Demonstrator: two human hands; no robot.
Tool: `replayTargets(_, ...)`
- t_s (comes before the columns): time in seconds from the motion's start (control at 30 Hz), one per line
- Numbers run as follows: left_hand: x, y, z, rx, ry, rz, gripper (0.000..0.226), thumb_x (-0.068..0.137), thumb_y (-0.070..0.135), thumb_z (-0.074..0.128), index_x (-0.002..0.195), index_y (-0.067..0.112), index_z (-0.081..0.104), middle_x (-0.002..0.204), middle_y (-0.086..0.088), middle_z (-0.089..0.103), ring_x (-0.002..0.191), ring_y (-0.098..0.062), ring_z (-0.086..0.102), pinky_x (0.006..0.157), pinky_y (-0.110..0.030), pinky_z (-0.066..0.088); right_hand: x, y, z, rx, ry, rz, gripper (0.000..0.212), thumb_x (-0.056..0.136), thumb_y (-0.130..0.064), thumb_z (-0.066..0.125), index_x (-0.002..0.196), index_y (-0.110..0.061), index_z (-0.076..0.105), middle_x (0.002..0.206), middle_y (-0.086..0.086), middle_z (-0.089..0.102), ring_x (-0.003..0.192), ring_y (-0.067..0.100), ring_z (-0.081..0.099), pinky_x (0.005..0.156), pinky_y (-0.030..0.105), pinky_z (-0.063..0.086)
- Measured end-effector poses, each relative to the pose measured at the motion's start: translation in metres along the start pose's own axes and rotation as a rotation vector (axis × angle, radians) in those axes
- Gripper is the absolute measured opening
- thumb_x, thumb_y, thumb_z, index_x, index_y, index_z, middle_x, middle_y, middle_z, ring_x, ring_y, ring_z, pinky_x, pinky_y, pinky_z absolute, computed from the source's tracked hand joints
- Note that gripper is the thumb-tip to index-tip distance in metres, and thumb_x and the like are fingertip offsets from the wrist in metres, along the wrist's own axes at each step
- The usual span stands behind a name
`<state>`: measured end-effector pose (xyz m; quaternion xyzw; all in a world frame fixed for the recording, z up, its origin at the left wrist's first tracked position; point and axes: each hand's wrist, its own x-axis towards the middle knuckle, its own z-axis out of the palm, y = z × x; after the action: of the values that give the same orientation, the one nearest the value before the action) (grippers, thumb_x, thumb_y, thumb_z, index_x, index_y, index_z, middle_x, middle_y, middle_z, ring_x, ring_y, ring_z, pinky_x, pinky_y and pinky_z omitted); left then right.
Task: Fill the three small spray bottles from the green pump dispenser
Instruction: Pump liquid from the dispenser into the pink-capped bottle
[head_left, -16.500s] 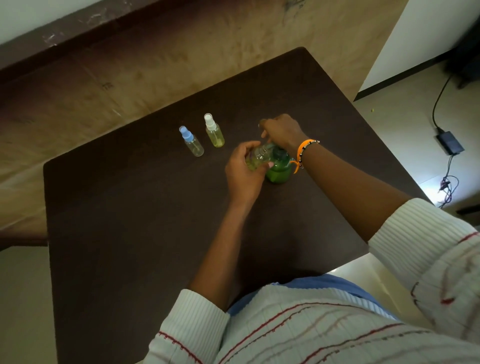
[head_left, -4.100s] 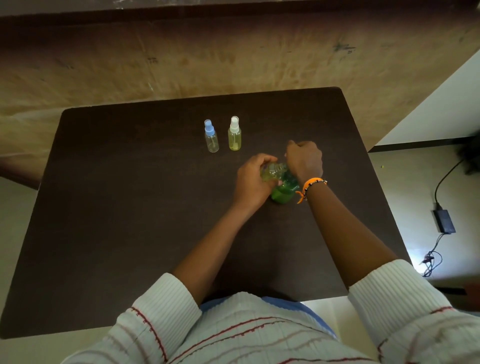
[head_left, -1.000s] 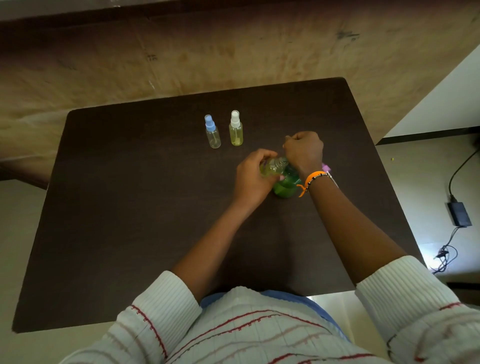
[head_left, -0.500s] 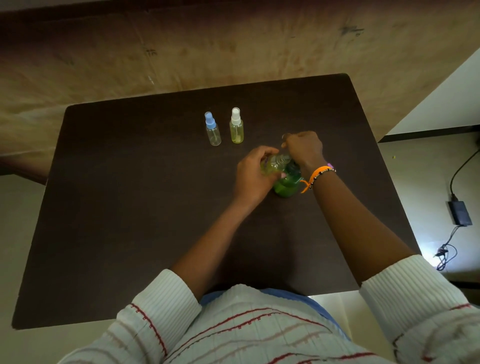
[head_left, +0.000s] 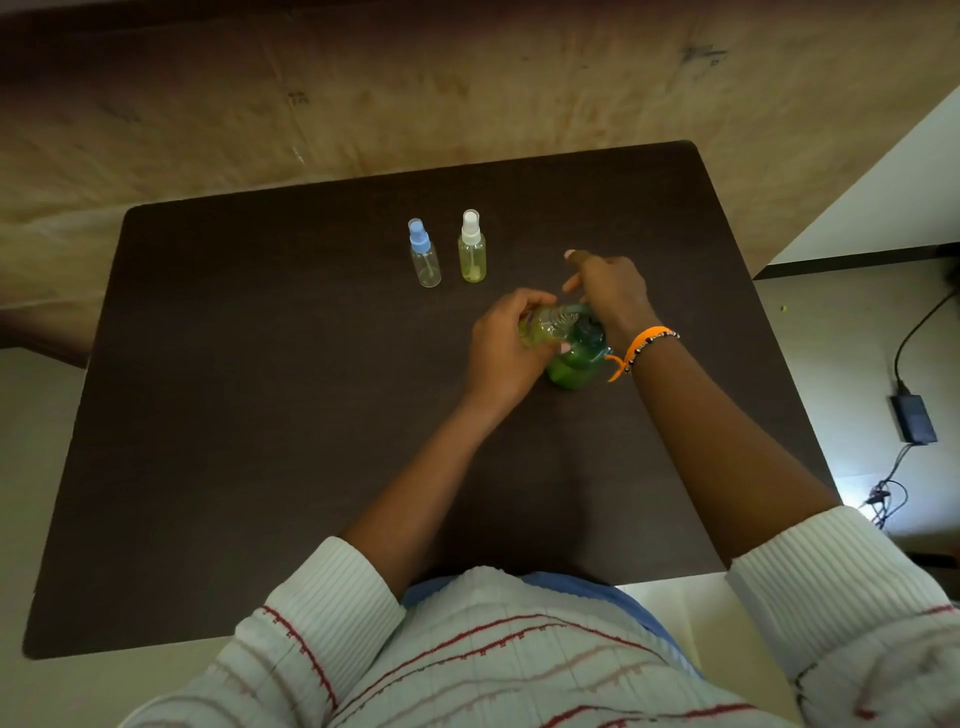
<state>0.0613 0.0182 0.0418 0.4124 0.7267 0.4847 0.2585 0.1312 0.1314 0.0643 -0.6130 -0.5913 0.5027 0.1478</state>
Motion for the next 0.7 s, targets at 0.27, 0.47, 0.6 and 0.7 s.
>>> replayTargets(0.27, 0.0007, 0.0024, 0.004, 0.002, 0.01, 0.01, 0.038, 0.064, 0.006, 0.079, 0.1, 0.012, 0.065, 0.097, -0.001, 0.068, 0.091, -0.013, 0.063, 0.078, -0.023, 0.049, -0.001, 0.0078, 0.0075, -0.135, 0.213, -0.142, 0.033, 0.095, -0.024, 0.051, 0.086, 0.001, 0.07, 0.093, 0.019, 0.071, 0.089, 0.037, 0.066, 0.08, 0.041, 0.054)
replayTargets(0.47, -0.0008, 0.0025, 0.0022, -0.003, 0.012, 0.017, 0.041, 0.063, 0.007, 0.08, 0.1, 0.013, 0.064, 0.098, 0.0, 0.068, 0.091, -0.011, 0.062, 0.079, -0.022, 0.049, 0.0004, 0.0031, 0.0036, -0.067, 0.062, -0.028, 0.038, 0.093, -0.037, 0.052, 0.071, -0.01, 0.068, 0.089, 0.008, 0.066, 0.09, 0.028, 0.062, 0.089, 0.038, 0.049)
replayTargets(0.6, -0.001, 0.0012, 0.0039, 0.002, 0.014, 0.018, 0.041, 0.064, 0.007, 0.08, 0.101, 0.012, 0.065, 0.099, -0.002, 0.068, 0.093, -0.013, 0.062, 0.081, -0.025, 0.05, 0.0012, 0.0052, 0.0047, -0.108, 0.145, -0.095, 0.036, 0.095, -0.029, 0.051, 0.085, -0.001, 0.072, 0.092, 0.015, 0.069, 0.091, 0.033, 0.065, 0.084, 0.039, 0.051)
replayTargets(0.7, -0.001, -0.0007, 0.0047, 0.004, 0.028, 0.009, 0.041, 0.064, 0.007, 0.079, 0.102, 0.011, 0.065, 0.099, -0.002, 0.068, 0.093, -0.014, 0.063, 0.081, -0.027, 0.052, 0.0013, 0.0056, 0.0087, -0.153, 0.183, -0.152, 0.034, 0.097, -0.025, 0.049, 0.093, 0.001, 0.071, 0.099, 0.02, 0.07, 0.094, 0.037, 0.065, 0.081, 0.038, 0.051)
